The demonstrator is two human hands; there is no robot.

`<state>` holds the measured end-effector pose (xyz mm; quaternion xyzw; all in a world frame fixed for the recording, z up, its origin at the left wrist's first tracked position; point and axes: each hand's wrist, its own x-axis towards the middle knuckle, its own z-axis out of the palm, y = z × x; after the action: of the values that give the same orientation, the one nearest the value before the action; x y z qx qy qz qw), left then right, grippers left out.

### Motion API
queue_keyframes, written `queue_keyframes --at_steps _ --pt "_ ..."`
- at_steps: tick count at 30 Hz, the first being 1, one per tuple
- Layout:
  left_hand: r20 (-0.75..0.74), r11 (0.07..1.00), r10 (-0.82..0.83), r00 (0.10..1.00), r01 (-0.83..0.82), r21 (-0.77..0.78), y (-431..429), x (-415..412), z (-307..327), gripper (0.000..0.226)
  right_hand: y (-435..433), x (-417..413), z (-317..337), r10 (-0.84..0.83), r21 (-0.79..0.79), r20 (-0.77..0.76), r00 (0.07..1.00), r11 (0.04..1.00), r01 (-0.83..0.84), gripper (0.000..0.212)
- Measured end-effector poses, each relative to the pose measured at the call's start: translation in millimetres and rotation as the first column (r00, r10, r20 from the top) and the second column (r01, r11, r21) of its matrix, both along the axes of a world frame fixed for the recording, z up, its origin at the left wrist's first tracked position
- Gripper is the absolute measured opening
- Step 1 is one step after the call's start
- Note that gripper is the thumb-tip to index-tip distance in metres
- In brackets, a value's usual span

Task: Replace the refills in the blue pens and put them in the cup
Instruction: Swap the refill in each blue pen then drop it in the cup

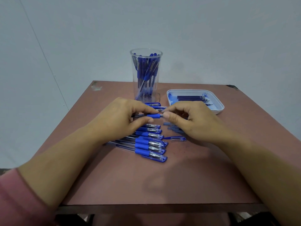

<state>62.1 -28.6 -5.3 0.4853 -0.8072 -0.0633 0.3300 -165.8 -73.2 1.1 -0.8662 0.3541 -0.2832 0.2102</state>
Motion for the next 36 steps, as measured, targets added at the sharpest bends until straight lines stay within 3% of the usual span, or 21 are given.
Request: queue_keyframes --at_steps 2,5,13,17,21,26,29,33,36 --pt "0.006 1.000 -0.008 1.000 0.008 -0.001 0.6 -0.9 0.6 0.036 -1.2 0.2 -1.2 -0.009 -0.025 -0.048 0.999 1.000 0.008 0.019" --pt "0.021 1.000 0.003 1.000 -0.003 -0.004 -0.1 -0.1 -0.8 0.028 -0.7 0.0 -2.1 -0.009 0.009 -0.001 1.000 1.000 0.009 0.005" --pt "-0.003 0.996 0.084 0.996 -0.084 0.029 -6.1 9.7 -2.7 0.025 -8.1 -8.2 1.9 -0.098 0.010 0.046 0.994 0.995 0.097 0.025" --pt "0.007 0.994 0.100 0.995 -0.100 0.035 -7.6 13.4 -2.1 0.026 -6.4 -14.6 5.5 -0.010 0.012 -0.117 0.993 1.000 0.012 0.025" --pt "0.005 0.994 0.099 0.995 -0.099 0.048 -7.9 12.6 -2.8 0.025 -2.3 -10.6 7.2 0.094 -0.011 -0.344 0.934 0.994 -0.104 0.017" --pt "0.011 0.994 0.103 0.995 -0.104 0.037 -8.1 11.0 -4.0 0.024 -1.3 -5.6 4.7 0.129 -0.055 -0.416 0.900 0.984 -0.167 0.020" --pt "0.013 0.994 0.102 0.995 -0.102 0.036 -7.7 10.5 -4.0 0.024 -3.1 -9.1 5.6 0.116 -0.082 -0.350 0.930 0.985 -0.153 0.020" --pt "0.011 0.997 0.074 0.997 -0.074 0.030 -7.2 8.1 -4.5 0.025 -4.2 -9.0 6.3 0.041 -0.249 -0.092 0.995 0.966 -0.063 0.013" --pt "0.004 0.999 0.042 0.999 -0.042 0.001 -5.9 4.4 -5.0 0.025 -1.6 -2.5 2.7 0.008 -0.225 0.019 1.000 0.974 -0.004 0.014"
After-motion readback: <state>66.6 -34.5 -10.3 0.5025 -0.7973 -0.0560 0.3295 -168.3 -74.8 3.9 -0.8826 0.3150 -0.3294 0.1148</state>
